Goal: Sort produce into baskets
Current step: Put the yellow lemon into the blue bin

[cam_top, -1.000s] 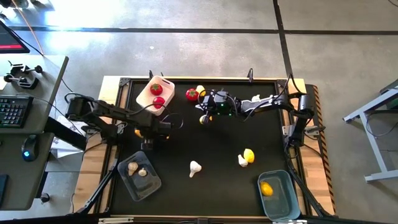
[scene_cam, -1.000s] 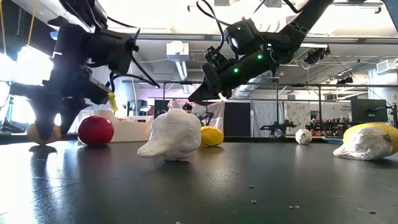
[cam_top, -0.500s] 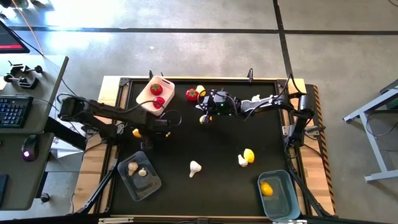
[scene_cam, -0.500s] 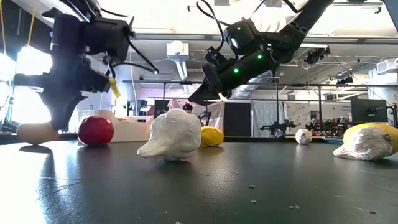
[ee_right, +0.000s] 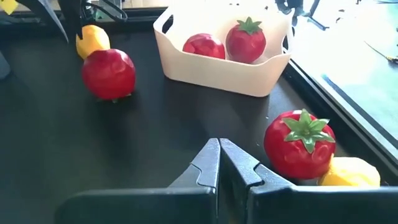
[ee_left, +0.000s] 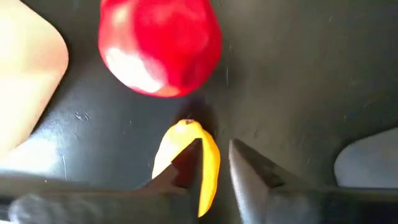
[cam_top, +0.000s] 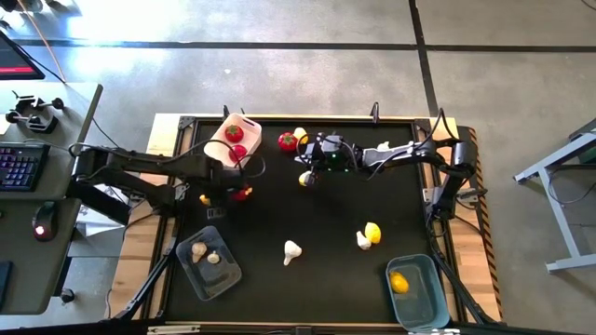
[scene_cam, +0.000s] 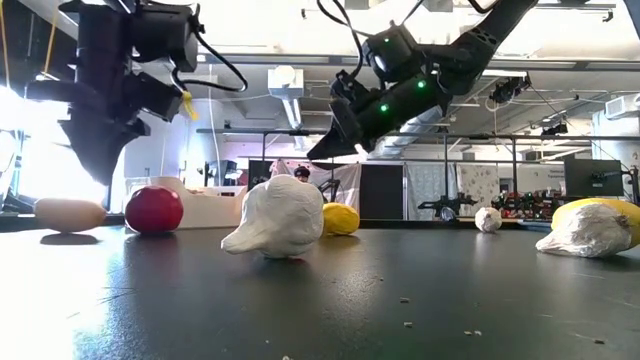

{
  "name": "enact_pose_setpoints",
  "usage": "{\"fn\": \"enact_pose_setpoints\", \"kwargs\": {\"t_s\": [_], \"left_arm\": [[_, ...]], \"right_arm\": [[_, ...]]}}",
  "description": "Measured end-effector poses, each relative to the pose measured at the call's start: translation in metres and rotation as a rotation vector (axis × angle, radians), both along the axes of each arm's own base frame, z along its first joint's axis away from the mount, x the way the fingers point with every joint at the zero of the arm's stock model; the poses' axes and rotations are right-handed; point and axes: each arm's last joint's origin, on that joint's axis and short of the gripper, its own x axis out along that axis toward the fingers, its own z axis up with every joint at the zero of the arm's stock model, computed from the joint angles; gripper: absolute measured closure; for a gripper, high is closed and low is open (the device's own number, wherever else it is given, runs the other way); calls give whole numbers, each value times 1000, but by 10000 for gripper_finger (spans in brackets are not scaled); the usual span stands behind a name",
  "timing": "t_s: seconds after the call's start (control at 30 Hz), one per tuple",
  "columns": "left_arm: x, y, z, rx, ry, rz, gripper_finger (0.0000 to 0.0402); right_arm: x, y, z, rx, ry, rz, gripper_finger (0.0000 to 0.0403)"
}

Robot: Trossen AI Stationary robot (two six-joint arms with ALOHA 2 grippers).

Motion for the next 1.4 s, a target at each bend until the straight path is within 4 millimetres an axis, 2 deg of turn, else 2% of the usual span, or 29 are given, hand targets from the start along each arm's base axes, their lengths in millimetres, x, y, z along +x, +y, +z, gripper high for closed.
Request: {"fn": "enact_pose_setpoints", "kwargs": {"t_s": [0.3,0.47,0.73,1.13,1.27,1.4], "left_arm": [[0,10,-12,-12,133,45,180],[4,14,-27,-26,201,26,146],[12,18,-41,-38,228,-2,166],[13,18,-43,-37,237,-2,277],[15,18,-36,-19,197,0,284],[21,19,-14,-12,46,18,284]], "right_arm": [[-1,0,-2,6,21,0,403],[-1,0,-2,6,22,0,403],[-1,0,-3,8,28,1,403],[-2,0,-3,10,36,1,403],[-2,0,-3,11,39,1,403],[-2,1,-4,14,49,1,403]]}}
